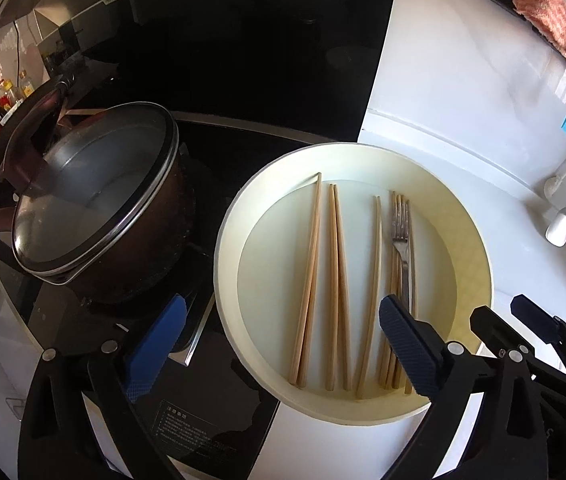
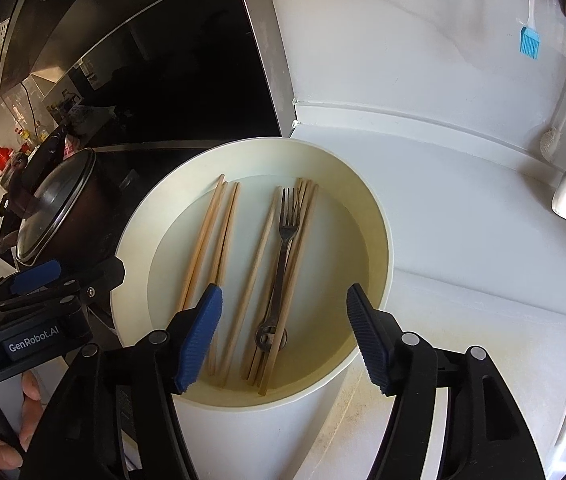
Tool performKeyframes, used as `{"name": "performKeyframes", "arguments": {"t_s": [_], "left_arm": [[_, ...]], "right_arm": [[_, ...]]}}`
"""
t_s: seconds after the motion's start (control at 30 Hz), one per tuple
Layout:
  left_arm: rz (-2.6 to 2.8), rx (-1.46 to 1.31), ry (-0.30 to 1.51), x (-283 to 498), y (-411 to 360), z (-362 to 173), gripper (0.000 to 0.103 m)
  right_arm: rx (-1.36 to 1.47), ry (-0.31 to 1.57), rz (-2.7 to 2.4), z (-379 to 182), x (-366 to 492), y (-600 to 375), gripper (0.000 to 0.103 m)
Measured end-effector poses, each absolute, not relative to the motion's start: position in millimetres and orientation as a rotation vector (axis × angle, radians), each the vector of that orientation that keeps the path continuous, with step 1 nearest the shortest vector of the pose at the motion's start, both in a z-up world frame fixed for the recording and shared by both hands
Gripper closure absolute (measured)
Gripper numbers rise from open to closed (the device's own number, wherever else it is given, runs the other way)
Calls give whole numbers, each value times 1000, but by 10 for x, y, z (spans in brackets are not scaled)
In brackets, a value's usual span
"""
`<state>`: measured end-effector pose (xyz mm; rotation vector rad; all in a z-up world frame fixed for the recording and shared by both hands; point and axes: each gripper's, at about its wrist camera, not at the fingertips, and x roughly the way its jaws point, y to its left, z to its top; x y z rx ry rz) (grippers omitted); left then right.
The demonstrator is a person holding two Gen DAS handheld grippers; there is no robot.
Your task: Organize utensils
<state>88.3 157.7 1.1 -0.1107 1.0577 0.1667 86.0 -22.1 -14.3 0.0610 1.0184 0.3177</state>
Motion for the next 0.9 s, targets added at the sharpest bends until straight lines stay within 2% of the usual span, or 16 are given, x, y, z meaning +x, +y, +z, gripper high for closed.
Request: {"name": "performKeyframes", "arguments": {"t_s": [0.9], "left_arm": [[187,-112,1016,707,1529,311,6]], "right_arm": [[52,1010,284,124,654,-281,39]]}}
